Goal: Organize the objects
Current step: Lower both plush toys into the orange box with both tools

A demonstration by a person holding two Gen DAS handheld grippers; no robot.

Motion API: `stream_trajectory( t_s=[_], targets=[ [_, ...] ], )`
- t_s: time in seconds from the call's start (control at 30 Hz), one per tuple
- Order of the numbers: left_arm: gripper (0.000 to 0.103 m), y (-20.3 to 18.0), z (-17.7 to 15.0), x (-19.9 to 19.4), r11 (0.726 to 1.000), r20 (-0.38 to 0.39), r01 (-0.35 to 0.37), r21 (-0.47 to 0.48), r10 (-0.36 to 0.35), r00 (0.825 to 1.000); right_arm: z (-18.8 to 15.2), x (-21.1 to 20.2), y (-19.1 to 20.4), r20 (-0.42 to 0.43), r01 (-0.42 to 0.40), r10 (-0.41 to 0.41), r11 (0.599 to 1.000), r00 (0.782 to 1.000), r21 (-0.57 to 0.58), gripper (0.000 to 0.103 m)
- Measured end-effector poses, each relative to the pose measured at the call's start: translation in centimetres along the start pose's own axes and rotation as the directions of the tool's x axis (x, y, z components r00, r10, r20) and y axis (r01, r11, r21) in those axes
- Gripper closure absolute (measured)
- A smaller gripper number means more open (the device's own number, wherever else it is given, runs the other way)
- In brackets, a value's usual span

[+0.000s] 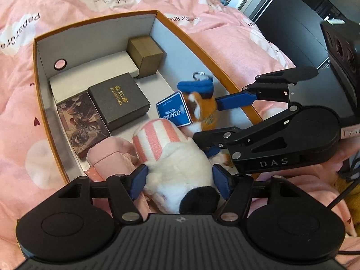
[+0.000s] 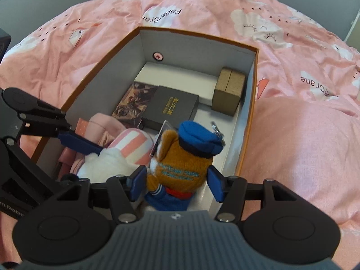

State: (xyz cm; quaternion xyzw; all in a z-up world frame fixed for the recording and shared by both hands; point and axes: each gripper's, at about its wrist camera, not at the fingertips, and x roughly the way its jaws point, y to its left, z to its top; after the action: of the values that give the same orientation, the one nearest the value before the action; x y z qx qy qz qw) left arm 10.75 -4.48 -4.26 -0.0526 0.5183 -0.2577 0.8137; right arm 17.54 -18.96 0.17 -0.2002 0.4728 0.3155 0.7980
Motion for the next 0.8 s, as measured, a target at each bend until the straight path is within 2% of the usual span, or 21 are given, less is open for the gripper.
stream_trajectory(
  t_s=[0.17,0.23,0.33,0.43,0.57,0.73,0.77,0.8],
  targets=[
    [0.025,-0.5,-0.4,-1.5,0.999,0.054,-0.026,0.035,0.024,0.998,0.0,-0.5,-0.2,-0.015,-0.024,0.024,1.000,1.000,0.002,0.043],
    [0.037,-0.9,-0.5,-1.9,0.997,0.062,-0.041,0.065,0.037,0.997,0.0,-0.7,-0.1,-0.014,-0.026,0.026,1.000,1.000,-0.005,0.044],
    [0.051,-1.4,-0.5,-1.5,0.996,0.053,-0.023,0.088,0.018,0.998,0.0,-0.4,0.1,-0.040,-0.035,0.033,0.999,0.999,-0.033,0.048],
    [0.059,-1.5,-0.5,-0.5,0.995,0.030,-0.027,0.094,0.024,0.999,-0.1,0.1,0.9,-0.094,-0.049,0.039,0.994,0.995,-0.102,0.053],
    [0.064,-1.2,-0.8,-0.1,0.996,0.025,-0.064,0.059,0.063,0.998,-0.3,0.9,1.6,-0.158,-0.069,0.038,0.979,0.987,-0.193,0.053],
    [0.067,-0.7,-1.1,-0.4,0.997,0.046,-0.078,0.021,0.077,0.996,0.5,2.3,2.0,-0.154,-0.046,0.012,0.975,0.988,-0.218,0.055],
    [0.067,-0.5,-1.1,-0.4,0.997,0.048,-0.071,0.007,0.070,0.996,0.6,2.6,2.3,-0.151,-0.031,-0.005,0.971,0.989,-0.237,0.054],
    [0.067,-0.1,-1.1,-0.5,0.998,0.049,-0.056,-0.011,0.057,0.997,0.7,2.9,2.6,-0.146,-0.001,-0.039,0.965,0.989,-0.261,0.058]
  ],
)
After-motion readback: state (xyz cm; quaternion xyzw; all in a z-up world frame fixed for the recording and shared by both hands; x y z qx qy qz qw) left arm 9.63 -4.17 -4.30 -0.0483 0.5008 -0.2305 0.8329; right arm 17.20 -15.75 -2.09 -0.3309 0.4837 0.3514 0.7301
